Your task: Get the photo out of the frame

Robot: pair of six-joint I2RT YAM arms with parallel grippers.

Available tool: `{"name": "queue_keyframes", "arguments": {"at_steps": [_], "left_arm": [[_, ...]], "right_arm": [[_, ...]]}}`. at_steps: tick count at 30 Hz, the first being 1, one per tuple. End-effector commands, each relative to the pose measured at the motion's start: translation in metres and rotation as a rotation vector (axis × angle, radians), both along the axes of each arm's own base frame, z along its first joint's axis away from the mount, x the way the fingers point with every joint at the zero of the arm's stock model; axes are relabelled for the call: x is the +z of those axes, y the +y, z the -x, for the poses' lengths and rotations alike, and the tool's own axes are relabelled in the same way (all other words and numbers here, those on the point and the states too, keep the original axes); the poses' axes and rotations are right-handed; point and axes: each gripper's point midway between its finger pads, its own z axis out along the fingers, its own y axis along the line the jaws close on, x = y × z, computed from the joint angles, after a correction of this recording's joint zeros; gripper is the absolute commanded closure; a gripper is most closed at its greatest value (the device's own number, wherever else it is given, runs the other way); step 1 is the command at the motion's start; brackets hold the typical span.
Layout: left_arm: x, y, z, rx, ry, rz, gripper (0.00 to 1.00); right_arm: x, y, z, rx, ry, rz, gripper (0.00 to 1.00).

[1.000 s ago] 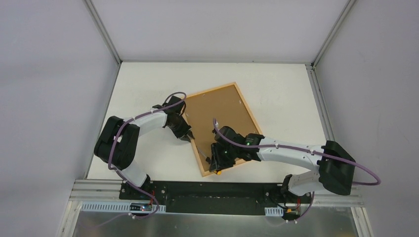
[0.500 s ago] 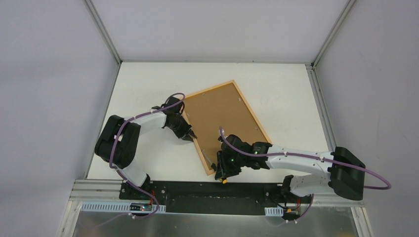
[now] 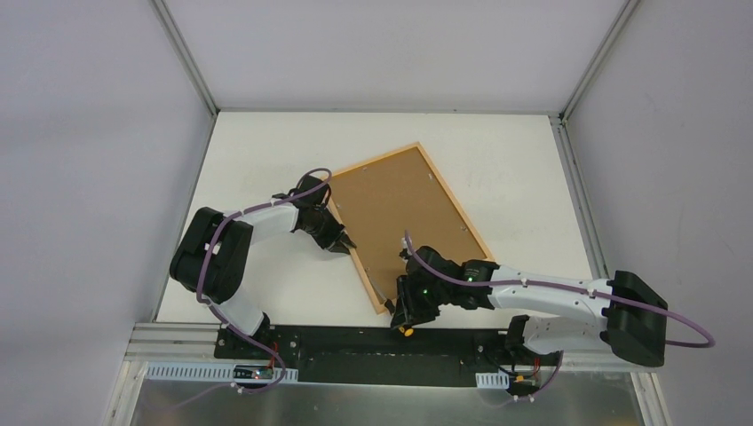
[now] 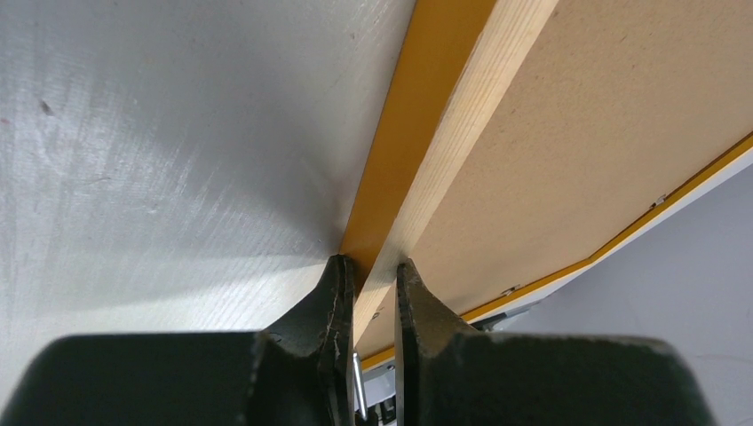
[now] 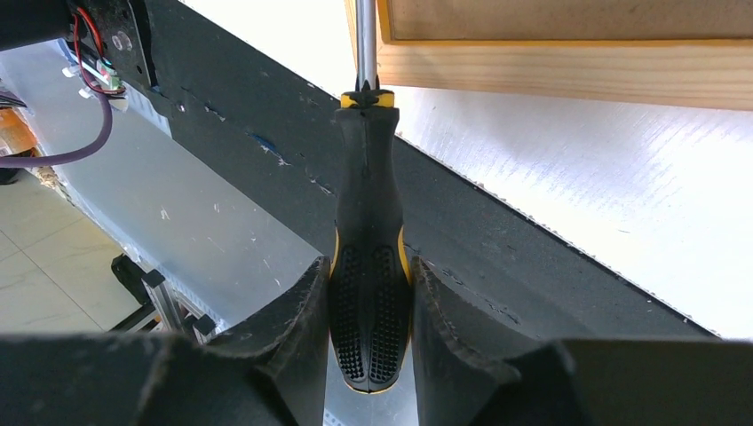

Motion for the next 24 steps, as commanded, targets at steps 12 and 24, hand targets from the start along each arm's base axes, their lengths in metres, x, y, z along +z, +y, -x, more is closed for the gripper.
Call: {"name": "queue_keyframes", "arguments": {"at_steps": [12, 24], "left_arm": [[-0.057, 0.051, 0.059, 0.135, 0.230, -0.220, 1.00], [-0.056, 0.055, 0.064, 0.096, 0.213, -0.228, 1.00]], "right_arm": [[-0.013, 0.041, -0.067, -0.121, -0.284, 0.005, 1.00], [0.014, 0.049, -0.076, -0.141, -0.319, -0.027, 1.00]]}}
